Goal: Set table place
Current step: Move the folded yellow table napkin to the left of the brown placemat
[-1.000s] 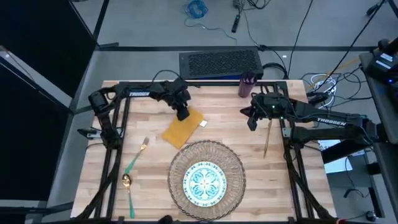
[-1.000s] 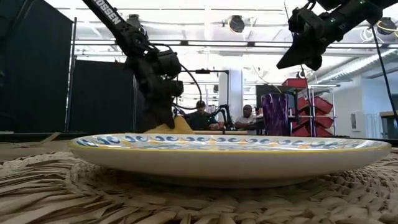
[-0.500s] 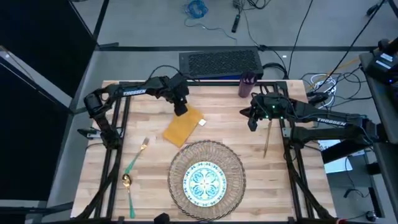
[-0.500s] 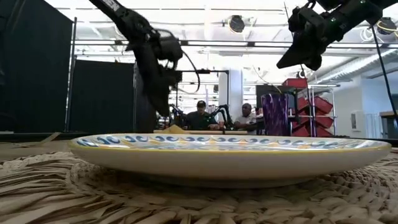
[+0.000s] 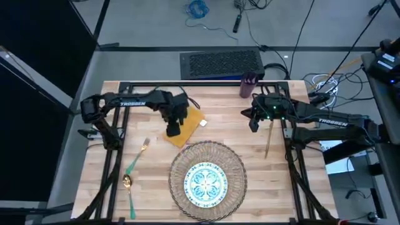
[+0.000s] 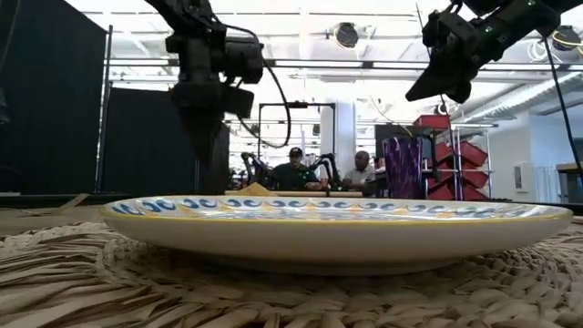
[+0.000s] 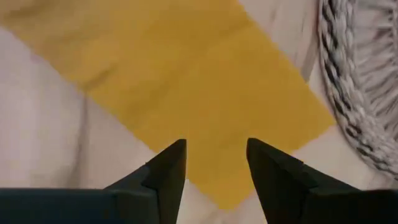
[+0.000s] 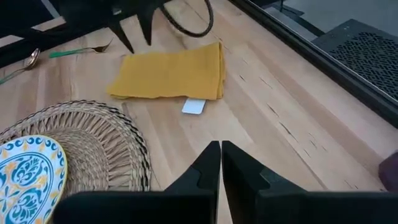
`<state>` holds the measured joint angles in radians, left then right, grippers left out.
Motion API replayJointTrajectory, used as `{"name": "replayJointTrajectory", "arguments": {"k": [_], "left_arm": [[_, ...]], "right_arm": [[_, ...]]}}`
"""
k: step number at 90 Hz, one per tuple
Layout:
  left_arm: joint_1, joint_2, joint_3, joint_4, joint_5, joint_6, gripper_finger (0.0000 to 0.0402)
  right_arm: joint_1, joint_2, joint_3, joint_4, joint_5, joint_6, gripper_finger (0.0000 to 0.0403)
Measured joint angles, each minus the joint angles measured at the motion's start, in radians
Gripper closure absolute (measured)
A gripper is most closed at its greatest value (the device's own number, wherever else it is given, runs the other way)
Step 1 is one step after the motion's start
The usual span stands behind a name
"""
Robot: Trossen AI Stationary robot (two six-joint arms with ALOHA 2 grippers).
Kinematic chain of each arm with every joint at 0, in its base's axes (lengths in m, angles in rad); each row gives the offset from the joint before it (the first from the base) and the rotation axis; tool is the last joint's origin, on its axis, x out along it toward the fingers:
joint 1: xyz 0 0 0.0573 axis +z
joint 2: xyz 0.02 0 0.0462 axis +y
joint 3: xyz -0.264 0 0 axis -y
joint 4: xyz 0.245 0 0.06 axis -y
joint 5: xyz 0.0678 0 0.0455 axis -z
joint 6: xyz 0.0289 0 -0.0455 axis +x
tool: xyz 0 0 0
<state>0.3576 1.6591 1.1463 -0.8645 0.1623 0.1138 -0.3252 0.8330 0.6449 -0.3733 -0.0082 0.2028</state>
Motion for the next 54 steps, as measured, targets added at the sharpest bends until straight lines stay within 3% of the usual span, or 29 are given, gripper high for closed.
{"name": "replayJointTrajectory", "arguments": {"k": [15, 30, 54], "left_arm": [[0.001, -0.001, -0.052, 0.041, 0.013, -0.044, 0.0245], [0.055, 0.0, -0.083, 0.055, -0.113, -0.167, 0.0245], [0.161, -0.001, -0.116, 0.107, -0.046, -0.248, 0.0245]], "right_arm": [[0.0, 0.0, 0.0, -0.003, -0.021, 0.019, 0.0403], [0.015, 0.0, 0.0, 0.001, -0.024, 0.021, 0.0403], [0.048, 0.0, 0.0, 0.005, -0.024, 0.024, 0.0403]]}}
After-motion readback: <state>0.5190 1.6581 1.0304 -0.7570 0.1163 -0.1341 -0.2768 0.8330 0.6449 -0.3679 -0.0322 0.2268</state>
